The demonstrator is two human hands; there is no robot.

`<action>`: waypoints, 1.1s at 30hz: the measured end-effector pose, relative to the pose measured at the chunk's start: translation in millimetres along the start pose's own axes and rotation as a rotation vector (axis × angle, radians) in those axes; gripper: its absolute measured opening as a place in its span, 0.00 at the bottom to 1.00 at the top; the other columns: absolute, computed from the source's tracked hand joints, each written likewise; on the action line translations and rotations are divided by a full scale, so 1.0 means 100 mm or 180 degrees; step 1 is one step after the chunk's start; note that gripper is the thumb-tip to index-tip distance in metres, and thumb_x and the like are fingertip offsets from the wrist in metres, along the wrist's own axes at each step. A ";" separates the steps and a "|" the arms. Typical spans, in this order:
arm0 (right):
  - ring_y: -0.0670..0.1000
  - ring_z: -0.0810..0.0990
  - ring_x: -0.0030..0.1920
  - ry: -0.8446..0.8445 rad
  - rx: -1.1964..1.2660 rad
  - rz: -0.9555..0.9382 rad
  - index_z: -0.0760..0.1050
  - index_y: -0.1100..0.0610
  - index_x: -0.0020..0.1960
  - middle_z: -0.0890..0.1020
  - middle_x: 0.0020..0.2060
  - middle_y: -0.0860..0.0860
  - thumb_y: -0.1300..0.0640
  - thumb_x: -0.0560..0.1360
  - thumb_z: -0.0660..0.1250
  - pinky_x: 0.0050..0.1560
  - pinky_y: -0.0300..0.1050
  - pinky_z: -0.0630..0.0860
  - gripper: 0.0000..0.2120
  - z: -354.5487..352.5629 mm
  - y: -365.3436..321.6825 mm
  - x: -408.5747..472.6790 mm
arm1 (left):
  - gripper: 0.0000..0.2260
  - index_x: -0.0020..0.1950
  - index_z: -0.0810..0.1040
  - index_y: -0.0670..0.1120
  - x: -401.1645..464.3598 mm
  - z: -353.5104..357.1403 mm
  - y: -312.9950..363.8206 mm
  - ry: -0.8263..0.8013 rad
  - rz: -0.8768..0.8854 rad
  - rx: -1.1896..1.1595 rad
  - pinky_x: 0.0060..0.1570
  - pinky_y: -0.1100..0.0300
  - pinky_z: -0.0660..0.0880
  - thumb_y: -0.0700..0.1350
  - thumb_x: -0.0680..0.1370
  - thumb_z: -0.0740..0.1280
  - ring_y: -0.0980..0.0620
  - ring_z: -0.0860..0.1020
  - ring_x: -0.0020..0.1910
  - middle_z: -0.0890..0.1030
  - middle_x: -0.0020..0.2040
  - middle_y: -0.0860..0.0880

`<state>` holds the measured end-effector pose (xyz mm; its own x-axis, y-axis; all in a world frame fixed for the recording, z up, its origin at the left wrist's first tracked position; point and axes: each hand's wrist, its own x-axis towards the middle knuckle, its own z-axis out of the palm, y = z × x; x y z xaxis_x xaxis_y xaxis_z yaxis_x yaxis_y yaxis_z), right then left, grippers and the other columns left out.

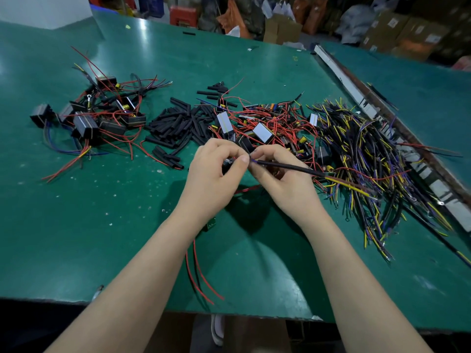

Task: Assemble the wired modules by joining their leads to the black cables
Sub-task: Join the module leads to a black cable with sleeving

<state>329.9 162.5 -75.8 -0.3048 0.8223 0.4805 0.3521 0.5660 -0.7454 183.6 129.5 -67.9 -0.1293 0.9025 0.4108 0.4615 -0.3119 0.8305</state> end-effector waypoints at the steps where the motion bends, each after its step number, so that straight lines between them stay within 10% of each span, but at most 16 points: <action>1: 0.51 0.78 0.49 0.0030 -0.0020 -0.0002 0.77 0.57 0.50 0.80 0.46 0.50 0.61 0.75 0.69 0.52 0.46 0.75 0.04 0.00 0.00 0.00 | 0.05 0.43 0.78 0.50 0.00 0.00 -0.01 0.0017 0.0007 0.0020 0.58 0.58 0.68 0.41 0.78 0.67 0.50 0.74 0.53 0.76 0.47 0.53; 19: 0.42 0.76 0.33 0.0237 0.1168 0.0510 0.79 0.51 0.46 0.80 0.33 0.42 0.60 0.77 0.68 0.34 0.31 0.71 0.04 -0.01 -0.03 0.04 | 0.05 0.43 0.78 0.55 0.04 -0.01 -0.08 -0.0127 0.0015 -0.0095 0.50 0.70 0.66 0.46 0.77 0.68 0.63 0.72 0.50 0.74 0.49 0.56; 33: 0.42 0.77 0.35 0.0129 0.1140 0.0465 0.80 0.47 0.45 0.81 0.34 0.42 0.57 0.74 0.71 0.40 0.35 0.75 0.05 -0.01 -0.07 0.04 | 0.06 0.42 0.76 0.53 0.03 0.00 -0.06 0.0147 0.0080 -0.0049 0.44 0.73 0.65 0.42 0.76 0.68 0.64 0.72 0.45 0.76 0.46 0.51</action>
<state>326.9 161.9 -67.9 -0.2366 0.8984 0.3700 0.0556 0.3927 -0.9180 180.3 133.7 -71.8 -0.1584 0.8798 0.4482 0.4514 -0.3392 0.8253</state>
